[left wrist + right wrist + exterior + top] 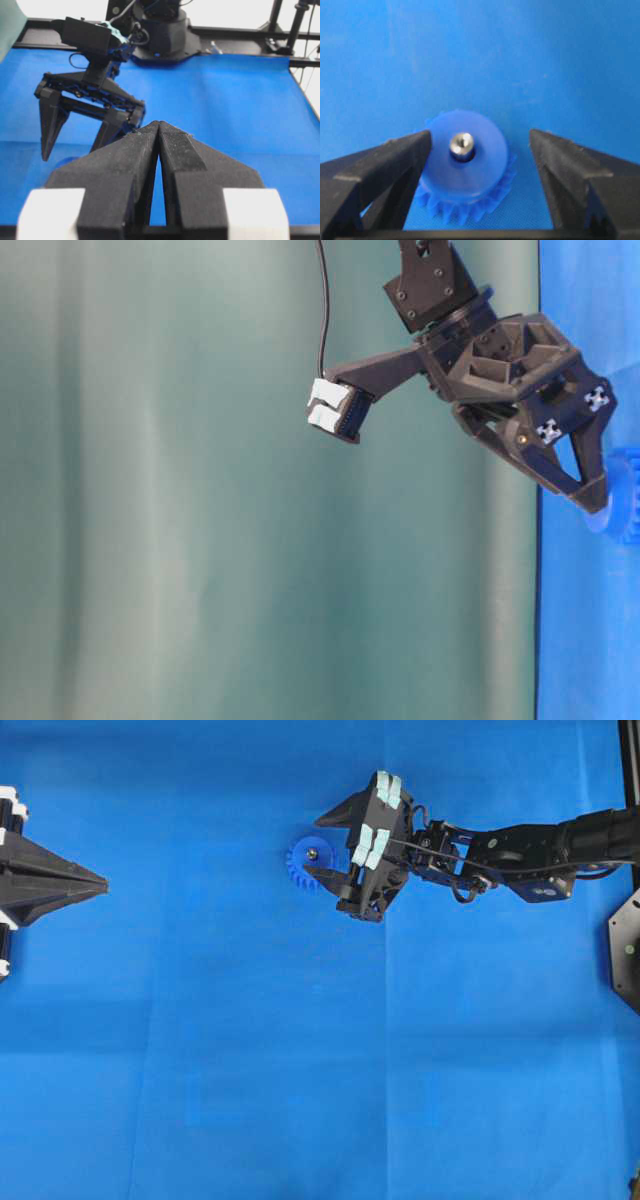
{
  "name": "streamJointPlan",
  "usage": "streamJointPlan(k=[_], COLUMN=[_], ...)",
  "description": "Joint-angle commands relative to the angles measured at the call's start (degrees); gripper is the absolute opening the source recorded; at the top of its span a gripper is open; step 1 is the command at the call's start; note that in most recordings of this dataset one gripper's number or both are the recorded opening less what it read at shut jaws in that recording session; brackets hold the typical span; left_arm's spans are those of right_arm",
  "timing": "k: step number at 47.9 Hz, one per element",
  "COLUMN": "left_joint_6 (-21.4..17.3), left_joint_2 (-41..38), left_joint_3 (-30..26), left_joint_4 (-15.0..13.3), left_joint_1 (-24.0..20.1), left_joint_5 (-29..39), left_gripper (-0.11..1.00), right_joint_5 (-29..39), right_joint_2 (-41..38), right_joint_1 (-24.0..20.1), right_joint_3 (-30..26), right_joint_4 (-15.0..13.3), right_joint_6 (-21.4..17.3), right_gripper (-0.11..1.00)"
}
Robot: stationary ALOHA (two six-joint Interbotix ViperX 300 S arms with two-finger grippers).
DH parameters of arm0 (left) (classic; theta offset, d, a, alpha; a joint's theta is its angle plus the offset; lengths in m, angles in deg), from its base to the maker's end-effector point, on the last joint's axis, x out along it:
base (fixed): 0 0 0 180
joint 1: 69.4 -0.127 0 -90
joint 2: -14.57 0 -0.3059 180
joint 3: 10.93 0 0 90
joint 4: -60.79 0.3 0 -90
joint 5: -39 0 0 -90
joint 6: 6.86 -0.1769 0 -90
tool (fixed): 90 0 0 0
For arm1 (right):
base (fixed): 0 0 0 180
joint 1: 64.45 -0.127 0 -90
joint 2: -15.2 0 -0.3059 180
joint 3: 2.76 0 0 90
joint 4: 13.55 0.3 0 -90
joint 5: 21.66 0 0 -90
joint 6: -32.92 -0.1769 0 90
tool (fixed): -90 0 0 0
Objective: Insert the shaft placed at a random location into the center hole of the small gear at another random location.
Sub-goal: 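Open the right gripper and raise it away from the gear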
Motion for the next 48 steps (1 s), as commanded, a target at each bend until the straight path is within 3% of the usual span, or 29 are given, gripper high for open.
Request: streamJointPlan(k=[1,15,33,48], left_joint_6=[0.0,0.0,0.0,-0.1], left_joint_2=[-0.3,-0.3,0.1,0.6], left_joint_3=[-0.7,-0.7,-0.6,-0.6], left_joint_4=[0.1,0.1,0.1,0.1], left_joint_1=[0.1,0.1,0.1,0.1], left_joint_5=[-0.3,-0.3,-0.3,-0.2], left_gripper=[0.0,0.0,0.0,0.0], right_joint_5=[-0.2,1.5,9.2,9.9], right_joint_2=[1.2,6.6,17.5,18.8], right_joint_1=[-0.4,-0.5,-1.1,-1.4], right_joint_3=[-0.4,-0.1,0.0,0.5], right_joint_4=[0.1,0.1,0.1,0.1], right_joint_6=[0.1,0.1,0.1,0.1], right_gripper=[0.79,0.79,0.78,0.78])
